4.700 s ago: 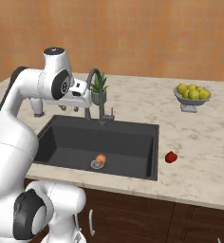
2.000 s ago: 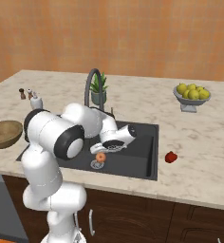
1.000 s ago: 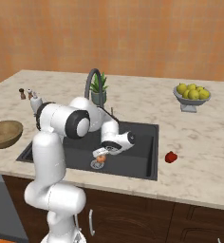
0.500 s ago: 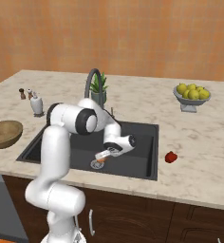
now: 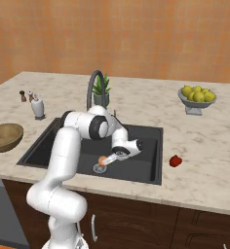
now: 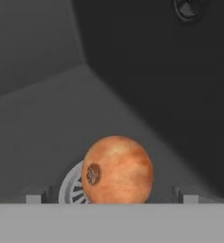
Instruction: Pick the onion from the sink and place it in the bowl. Then pick the bowl and place it in the microwave. Then close the microwave door and press the start button.
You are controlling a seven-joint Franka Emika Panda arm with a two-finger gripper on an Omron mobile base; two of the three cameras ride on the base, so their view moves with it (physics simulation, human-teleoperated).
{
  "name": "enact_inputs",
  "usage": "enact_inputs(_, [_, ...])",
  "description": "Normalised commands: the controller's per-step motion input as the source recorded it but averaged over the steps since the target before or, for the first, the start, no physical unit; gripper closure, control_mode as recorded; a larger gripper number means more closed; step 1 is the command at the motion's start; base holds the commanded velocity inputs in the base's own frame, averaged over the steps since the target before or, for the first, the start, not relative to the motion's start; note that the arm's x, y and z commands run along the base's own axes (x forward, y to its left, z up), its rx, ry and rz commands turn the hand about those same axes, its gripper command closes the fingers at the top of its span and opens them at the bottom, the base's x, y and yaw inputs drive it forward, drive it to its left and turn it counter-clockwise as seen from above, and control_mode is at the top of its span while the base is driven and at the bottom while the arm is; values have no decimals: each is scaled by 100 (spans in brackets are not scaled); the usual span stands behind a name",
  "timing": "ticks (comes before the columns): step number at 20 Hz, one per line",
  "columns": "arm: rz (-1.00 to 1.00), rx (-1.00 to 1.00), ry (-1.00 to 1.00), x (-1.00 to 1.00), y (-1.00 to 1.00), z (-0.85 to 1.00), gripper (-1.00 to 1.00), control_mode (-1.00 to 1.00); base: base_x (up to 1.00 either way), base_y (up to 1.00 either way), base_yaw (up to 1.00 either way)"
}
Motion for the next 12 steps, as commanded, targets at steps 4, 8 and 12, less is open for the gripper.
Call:
enact_inputs(4, [6, 2, -5, 16, 0, -28, -100, -100, 0, 0, 0])
enact_inputs(8, [0, 0, -4, 0, 9, -13, -100, -100, 0, 0, 0])
enact_inputs(12, [0, 0, -1, -2, 30, -4, -100, -100, 0, 0, 0])
